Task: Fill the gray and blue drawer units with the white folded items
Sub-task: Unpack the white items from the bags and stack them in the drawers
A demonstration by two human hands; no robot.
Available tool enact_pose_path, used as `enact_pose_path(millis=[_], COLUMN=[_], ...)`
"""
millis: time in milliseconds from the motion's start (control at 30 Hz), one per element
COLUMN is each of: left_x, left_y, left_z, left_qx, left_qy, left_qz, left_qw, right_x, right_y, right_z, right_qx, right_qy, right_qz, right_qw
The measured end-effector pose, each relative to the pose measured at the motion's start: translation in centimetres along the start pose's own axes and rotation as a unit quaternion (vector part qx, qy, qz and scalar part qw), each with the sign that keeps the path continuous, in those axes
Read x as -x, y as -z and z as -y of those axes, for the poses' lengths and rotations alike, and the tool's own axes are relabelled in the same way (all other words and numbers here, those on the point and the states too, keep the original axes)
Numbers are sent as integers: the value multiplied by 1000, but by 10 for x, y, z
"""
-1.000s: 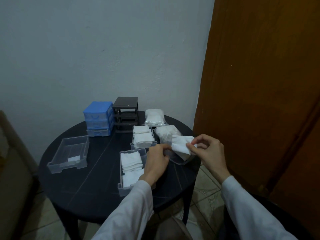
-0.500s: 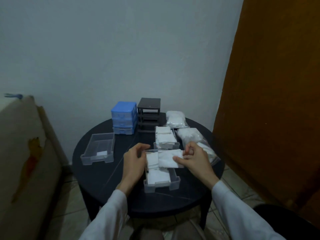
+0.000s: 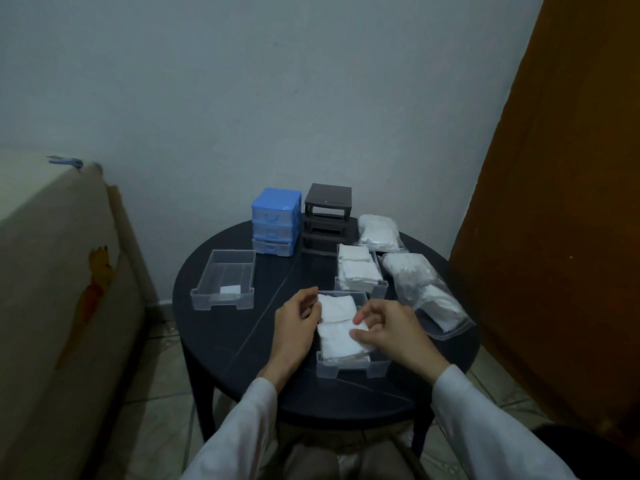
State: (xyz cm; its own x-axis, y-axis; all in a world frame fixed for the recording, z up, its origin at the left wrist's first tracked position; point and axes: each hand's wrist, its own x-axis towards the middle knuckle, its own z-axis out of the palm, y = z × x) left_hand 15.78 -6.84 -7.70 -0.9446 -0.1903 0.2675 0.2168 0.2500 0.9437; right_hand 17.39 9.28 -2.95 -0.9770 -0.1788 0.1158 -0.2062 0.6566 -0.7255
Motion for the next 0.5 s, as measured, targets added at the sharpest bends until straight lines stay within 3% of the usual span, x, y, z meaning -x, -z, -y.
enact_pose_path(millis=[167, 367, 500], left_x=[-1, -1, -2], left_y=[0, 0, 0], left_z=[3, 5, 7], left_qx=[-6, -18, -19], left_qy=[-7, -18, -22], left_qz=[2, -3, -2], left_qw=[1000, 1000, 1000], right_x=[5, 12, 15], right_y=[-7, -14, -12], right_z=[6, 11, 10], right_qx=[144, 297, 287], right_qy=[56, 108, 86], right_qz=[-15, -19, -34], right_qw=[988, 948, 953])
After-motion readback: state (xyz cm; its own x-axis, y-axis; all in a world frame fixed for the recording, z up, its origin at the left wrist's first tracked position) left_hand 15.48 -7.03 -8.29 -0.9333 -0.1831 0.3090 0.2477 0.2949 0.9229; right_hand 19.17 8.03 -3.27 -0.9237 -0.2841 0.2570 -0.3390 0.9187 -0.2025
